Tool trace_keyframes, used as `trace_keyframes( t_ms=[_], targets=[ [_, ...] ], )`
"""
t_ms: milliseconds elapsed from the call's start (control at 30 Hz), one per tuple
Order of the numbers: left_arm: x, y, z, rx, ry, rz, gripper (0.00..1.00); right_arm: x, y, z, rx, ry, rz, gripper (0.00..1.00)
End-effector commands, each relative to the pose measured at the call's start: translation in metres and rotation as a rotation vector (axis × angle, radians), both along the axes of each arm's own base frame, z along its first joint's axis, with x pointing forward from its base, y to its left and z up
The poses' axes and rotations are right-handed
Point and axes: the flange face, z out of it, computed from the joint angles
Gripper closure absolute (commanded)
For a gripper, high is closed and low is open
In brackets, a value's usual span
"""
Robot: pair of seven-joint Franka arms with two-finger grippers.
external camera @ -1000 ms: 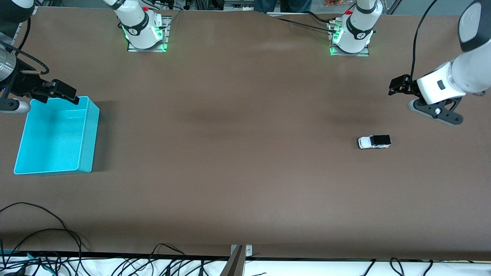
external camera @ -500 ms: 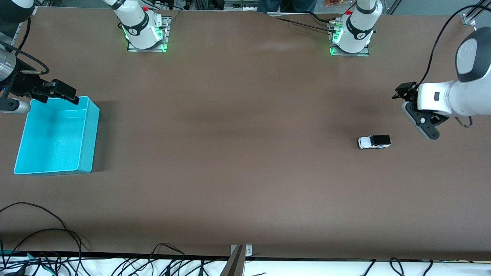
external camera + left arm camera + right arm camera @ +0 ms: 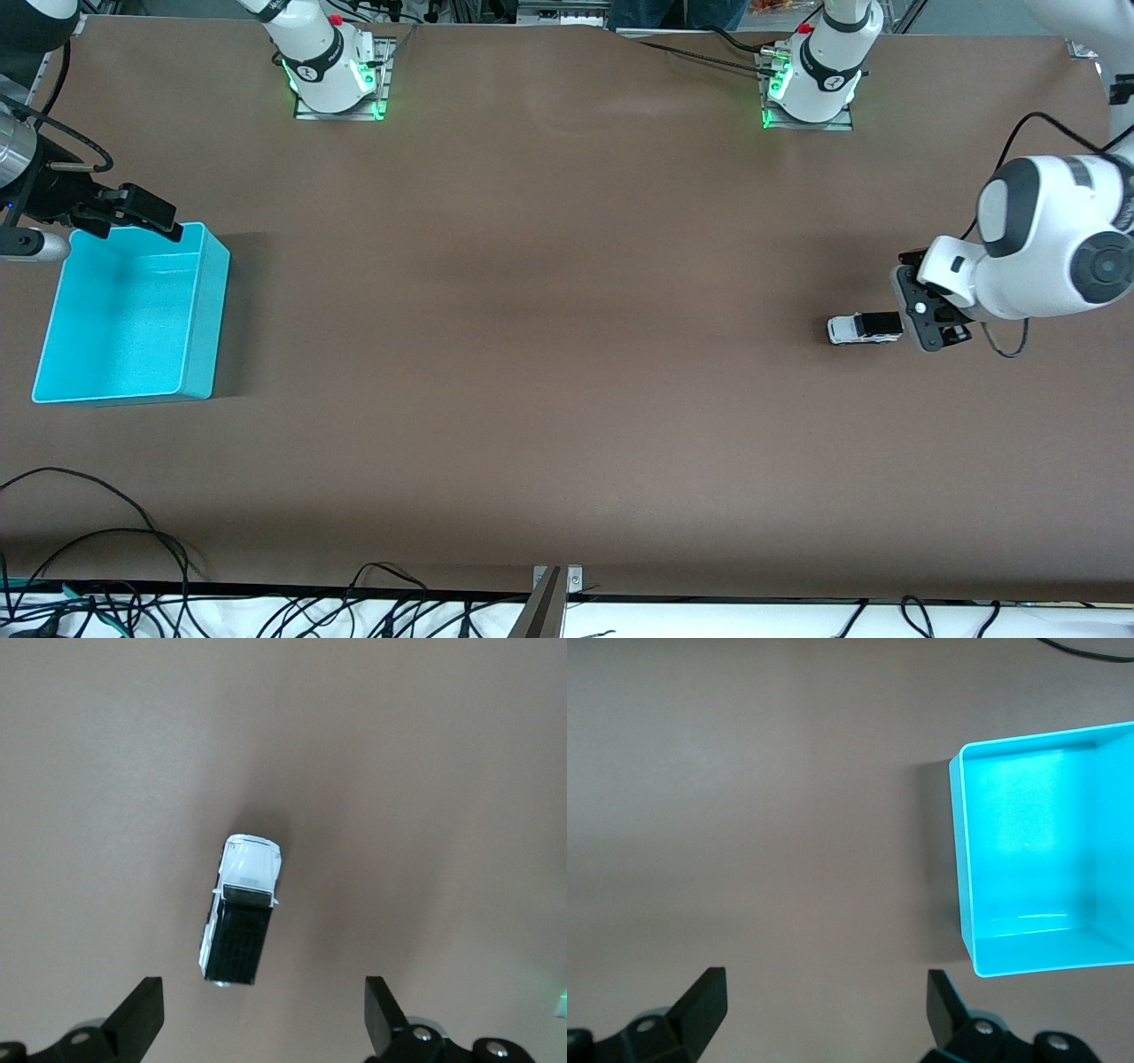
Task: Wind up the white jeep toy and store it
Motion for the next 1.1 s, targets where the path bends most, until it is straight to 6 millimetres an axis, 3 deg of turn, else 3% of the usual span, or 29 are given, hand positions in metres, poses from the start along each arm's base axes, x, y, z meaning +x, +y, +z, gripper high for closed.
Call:
trace_keyframes(
  t_ms=[0,300,700,967,1000,1067],
  targets=[
    [-0.023,0.004,-0.028,0.008,-0.056,-0.101,0.0,0.0,-0.002,0.006,-0.005,0.001,0.008,0.0],
    [-0.046,0.013,-0.082,0.058,-0.123,-0.206,0.0,0.0,-0.002,0.006,-0.005,0.001,0.007,0.0],
    [-0.039,0.008,-0.113,0.065,-0.165,-0.325,0.0,0.0,-0.002,0.006,-0.005,0.001,0.008,0.0],
    [-0.041,0.022,-0.14,0.05,-0.174,-0.303,0.0,0.0,-0.002,0.006,-0.005,0.001,0.008,0.0],
    [-0.041,0.022,-0.142,0.049,-0.173,-0.304,0.02,0.0,-0.002,0.006,-0.005,0.001,0.008,0.0],
    [-0.043,0.02,-0.143,0.047,-0.169,-0.307,0.17,0.0,-0.002,0.006,-0.005,0.001,0.008,0.0]
  ],
)
